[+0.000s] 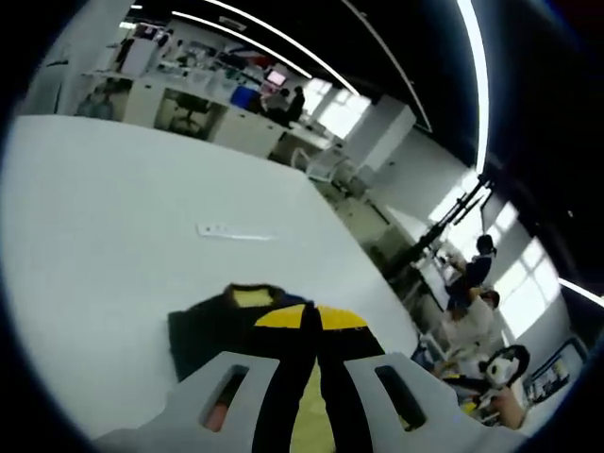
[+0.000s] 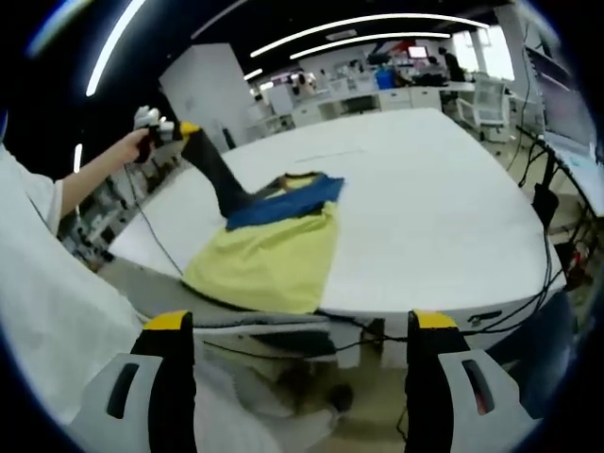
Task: Fold the garment on the visible template until the final outline fits inside the template.
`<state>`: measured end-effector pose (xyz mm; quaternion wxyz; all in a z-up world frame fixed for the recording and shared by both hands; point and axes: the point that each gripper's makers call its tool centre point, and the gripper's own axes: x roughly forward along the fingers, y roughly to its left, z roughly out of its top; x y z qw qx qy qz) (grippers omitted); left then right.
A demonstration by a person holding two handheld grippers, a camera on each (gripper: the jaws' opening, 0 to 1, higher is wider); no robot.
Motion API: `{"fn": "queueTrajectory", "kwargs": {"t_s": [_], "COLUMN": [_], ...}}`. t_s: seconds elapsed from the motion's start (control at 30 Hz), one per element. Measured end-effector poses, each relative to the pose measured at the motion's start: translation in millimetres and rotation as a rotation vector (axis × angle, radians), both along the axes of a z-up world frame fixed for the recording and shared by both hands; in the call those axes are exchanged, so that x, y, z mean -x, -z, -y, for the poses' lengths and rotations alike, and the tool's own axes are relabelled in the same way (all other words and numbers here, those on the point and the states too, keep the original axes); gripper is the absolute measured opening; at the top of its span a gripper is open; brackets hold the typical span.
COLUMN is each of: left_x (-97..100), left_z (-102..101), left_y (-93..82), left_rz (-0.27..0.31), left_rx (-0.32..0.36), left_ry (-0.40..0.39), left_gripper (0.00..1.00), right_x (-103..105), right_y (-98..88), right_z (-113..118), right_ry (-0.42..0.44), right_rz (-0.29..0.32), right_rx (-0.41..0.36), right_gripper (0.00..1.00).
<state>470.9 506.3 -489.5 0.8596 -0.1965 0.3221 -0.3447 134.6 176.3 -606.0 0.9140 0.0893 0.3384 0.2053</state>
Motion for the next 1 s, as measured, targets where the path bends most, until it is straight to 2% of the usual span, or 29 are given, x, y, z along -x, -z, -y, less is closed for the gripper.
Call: {"fn": "queueTrajectory", "kwargs": {"t_s": [0.3, 0.6, 1.0], "left_x": [-0.1, -2.6, -1.0], "left_z": [31.4, 59.1, 86.2], "left_y": [12.9, 17.1, 34.3], "left_rz": [-0.021, -0.030, -0.061], "left_rx": [-0.004, 0.002, -0.018], "left_ry": [0.034, 0.077, 0.127], "left_gripper": [0.00, 0.00, 0.00], "right_x": [4.0, 11.1, 10.1], "right_y": [-2.6, 1.5, 2.4], "right_z": [8.8, 19.3, 22.7], "right_ry": [0.012, 0.041, 0.066], "right_rz": [-0.002, -0.015, -0.016], "right_rx": [0.009, 0.011, 0.005], "right_gripper": [0.93, 0.93, 0.93]}}
